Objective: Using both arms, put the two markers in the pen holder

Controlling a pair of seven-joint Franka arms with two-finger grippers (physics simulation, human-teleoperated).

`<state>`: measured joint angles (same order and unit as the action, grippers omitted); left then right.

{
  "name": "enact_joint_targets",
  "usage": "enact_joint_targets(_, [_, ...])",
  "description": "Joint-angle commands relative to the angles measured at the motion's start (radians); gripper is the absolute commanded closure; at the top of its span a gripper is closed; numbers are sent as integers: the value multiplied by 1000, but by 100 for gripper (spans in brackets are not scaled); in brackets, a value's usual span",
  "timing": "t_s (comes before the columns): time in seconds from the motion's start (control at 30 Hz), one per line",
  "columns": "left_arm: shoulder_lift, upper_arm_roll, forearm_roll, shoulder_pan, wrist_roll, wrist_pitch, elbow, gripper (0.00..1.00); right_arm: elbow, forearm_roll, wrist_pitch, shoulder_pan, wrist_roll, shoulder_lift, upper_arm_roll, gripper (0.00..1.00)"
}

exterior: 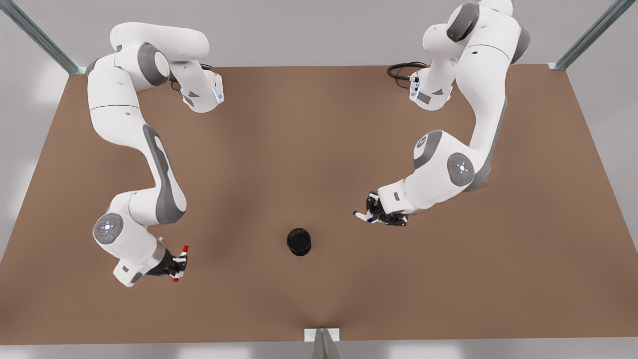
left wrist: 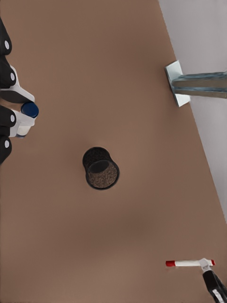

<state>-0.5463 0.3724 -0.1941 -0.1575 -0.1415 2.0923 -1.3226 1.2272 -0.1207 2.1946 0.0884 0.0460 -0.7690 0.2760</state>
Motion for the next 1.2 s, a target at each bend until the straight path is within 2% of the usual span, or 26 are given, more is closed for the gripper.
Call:
enact_joint_targets(0.0, [-40,-27,-4,-63,200,196,55,79,-18,-7,-6,-16,-40,16,18,70])
enact_joint_targets(0.17, [-139,-63,51,-155,473,525,128,79,-15,1,37,-32,-64,122,120,72])
enact_joint_targets(0.27, [-173,-93,51,-226,560,611,141,79,-9,-2,37,-39,-66,155,143,75])
enact_joint_targets(0.37, [-176,-98,51,-252,562,611,129,79,-8,-2,103,-111,-127,143,141,75])
enact_joint_targets(0.53, [-170,-96,107,-260,543,601,19,79,-12,-8,119,-165,-208,143,138,75])
enact_joint_targets(0.6, [-170,-98,107,-272,534,601,-4,79,-15,-83,120,-208,-330,142,138,75])
enact_joint_targets(1.0, [-238,-107,107,-287,459,604,-20,78,-89,-223,177,-352,-558,68,109,75])
enact_joint_targets(1.03, [-245,-107,107,-292,442,604,-20,14,-87,-240,183,-358,-578,63,109,75])
enact_joint_targets(1.07, [-254,-109,107,-294,421,604,-20,0,-87,-269,183,-360,-607,62,112,75])
enact_joint_targets(1.17, [-248,-107,107,-289,424,591,-18,0,-83,-271,183,-360,-607,63,112,75])
